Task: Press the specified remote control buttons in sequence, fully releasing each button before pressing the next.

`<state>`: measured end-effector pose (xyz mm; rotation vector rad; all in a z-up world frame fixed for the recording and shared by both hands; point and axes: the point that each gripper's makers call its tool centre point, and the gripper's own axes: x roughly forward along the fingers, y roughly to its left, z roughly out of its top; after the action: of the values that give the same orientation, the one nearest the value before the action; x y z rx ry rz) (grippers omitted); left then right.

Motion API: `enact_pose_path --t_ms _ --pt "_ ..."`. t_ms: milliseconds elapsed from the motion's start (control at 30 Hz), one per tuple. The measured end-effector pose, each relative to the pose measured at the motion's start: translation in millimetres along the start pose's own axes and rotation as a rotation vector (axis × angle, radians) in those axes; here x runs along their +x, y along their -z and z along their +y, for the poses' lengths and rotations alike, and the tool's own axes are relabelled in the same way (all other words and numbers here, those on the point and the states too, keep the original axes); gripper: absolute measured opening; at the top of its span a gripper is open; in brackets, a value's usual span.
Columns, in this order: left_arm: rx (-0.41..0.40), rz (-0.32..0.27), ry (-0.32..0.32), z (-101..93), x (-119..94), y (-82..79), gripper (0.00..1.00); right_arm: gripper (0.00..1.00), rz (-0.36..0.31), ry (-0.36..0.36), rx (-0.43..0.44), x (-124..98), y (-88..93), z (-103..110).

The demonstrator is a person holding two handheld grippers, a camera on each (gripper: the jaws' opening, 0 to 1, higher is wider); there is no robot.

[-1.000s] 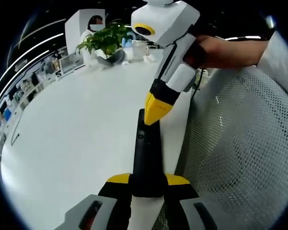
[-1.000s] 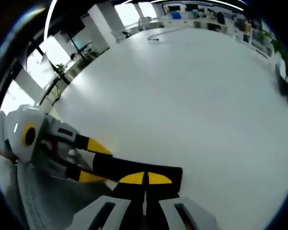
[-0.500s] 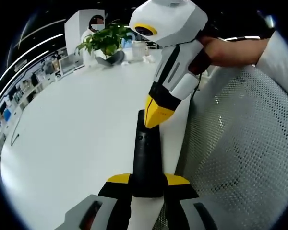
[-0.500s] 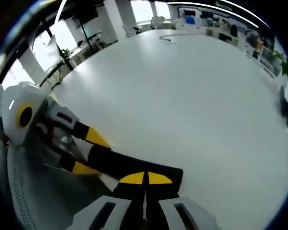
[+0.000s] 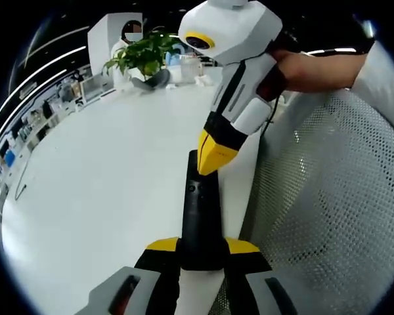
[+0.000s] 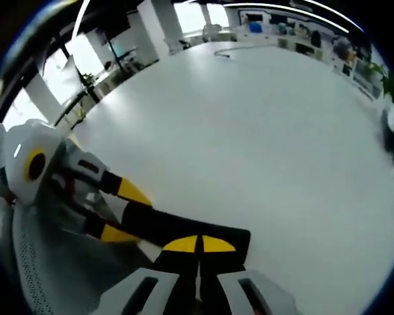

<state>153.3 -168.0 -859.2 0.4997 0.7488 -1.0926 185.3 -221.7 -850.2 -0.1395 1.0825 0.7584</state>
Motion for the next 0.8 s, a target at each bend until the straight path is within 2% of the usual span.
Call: enact_pose_path --t_ms 267,467,800 --pt "-0.005 0.003 0.006 -2.3 0 -1.1 0.24 0.00 0.018 -0.021 0.076 -1 0.4 1" --pt "0.020 0.006 0.018 -7.9 2 -2.8 0.24 0.00 -0.008 -0.090 0.105 -2 -4.9 13" --pt "0.038 0.010 0.040 -13.1 3 -2.5 0.23 0.00 0.021 -0.123 0.078 5 -1.6 23"
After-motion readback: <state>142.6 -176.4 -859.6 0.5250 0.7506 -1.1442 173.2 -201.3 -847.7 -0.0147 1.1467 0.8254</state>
